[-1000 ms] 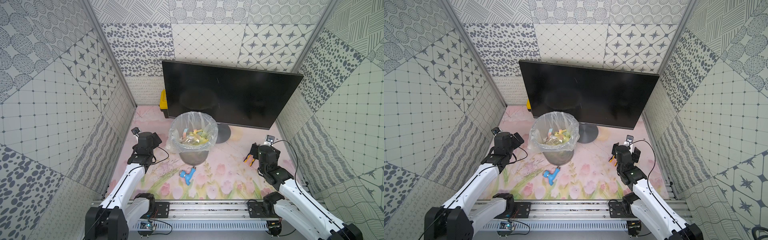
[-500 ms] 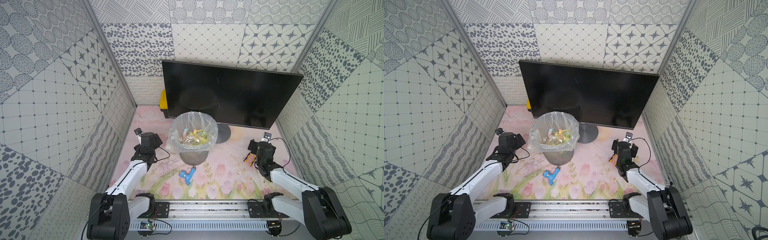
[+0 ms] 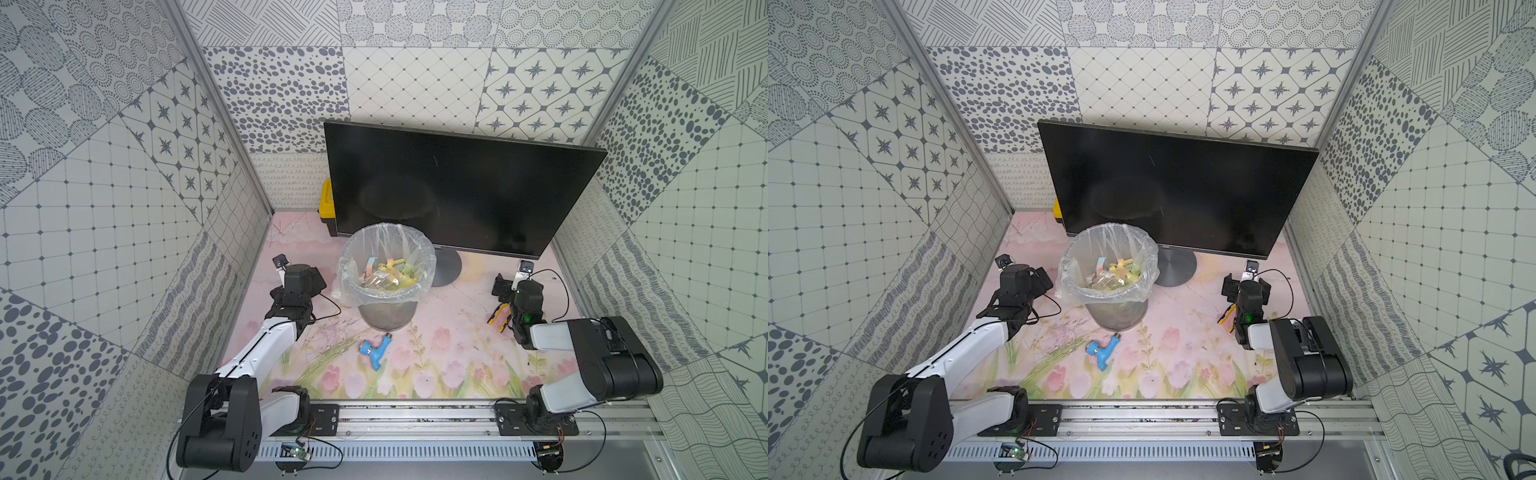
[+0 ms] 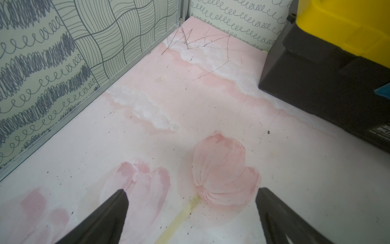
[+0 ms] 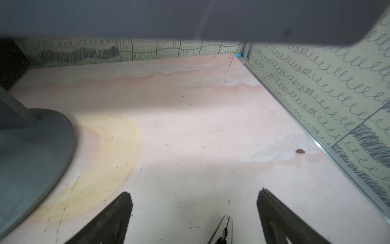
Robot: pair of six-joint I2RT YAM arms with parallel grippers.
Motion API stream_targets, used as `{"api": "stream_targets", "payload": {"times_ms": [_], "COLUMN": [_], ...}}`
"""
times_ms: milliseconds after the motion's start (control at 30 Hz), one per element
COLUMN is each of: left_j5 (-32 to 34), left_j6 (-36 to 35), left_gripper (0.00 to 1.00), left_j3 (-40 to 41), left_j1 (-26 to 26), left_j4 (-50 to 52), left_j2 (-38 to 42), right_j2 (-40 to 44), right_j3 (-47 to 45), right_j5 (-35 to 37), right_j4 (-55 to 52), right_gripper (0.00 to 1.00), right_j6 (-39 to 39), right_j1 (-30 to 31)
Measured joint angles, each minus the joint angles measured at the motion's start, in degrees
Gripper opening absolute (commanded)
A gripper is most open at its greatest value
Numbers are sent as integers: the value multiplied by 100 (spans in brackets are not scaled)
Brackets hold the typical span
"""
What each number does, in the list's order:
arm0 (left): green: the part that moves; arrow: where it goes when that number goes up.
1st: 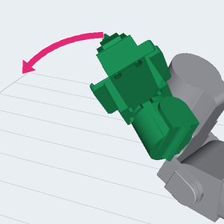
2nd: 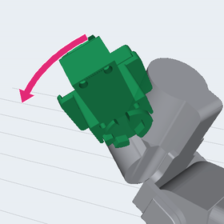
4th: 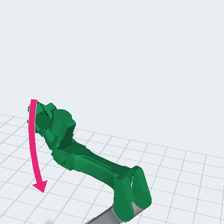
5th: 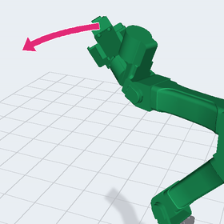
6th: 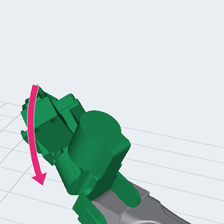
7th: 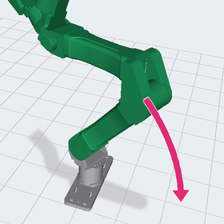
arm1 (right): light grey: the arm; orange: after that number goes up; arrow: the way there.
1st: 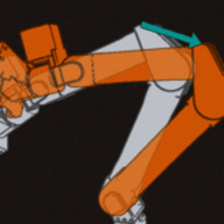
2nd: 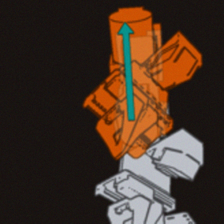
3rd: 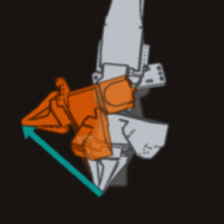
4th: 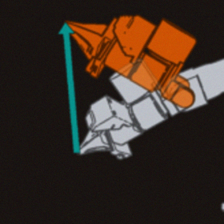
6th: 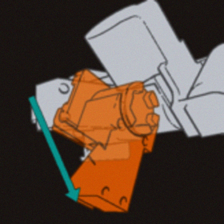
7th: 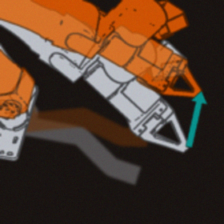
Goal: Remove the sticky note from the monitor
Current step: Reset both arms
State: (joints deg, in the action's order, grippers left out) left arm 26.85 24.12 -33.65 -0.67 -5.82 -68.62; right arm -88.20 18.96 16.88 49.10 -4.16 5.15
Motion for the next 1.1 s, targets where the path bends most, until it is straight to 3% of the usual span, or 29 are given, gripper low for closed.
{"api": "stream_targets", "payload": {"times_ms": [300,1100], "left_j5": [-164,-1200], "left_j6": [-330,-1596], "left_gripper": [99,99], "left_j3": [208,1067], "left_j1": [0,-269], "left_j4": [-518,-3392], "left_j2": [-212,-2079], "right_j2": [-87,-87], "right_j3": [238,243], "right_j5": [-581,-702], "right_j4": [4,0], "right_gripper": [97,97], "right_j6": [9,11], "right_j1": [-236,-236]}}
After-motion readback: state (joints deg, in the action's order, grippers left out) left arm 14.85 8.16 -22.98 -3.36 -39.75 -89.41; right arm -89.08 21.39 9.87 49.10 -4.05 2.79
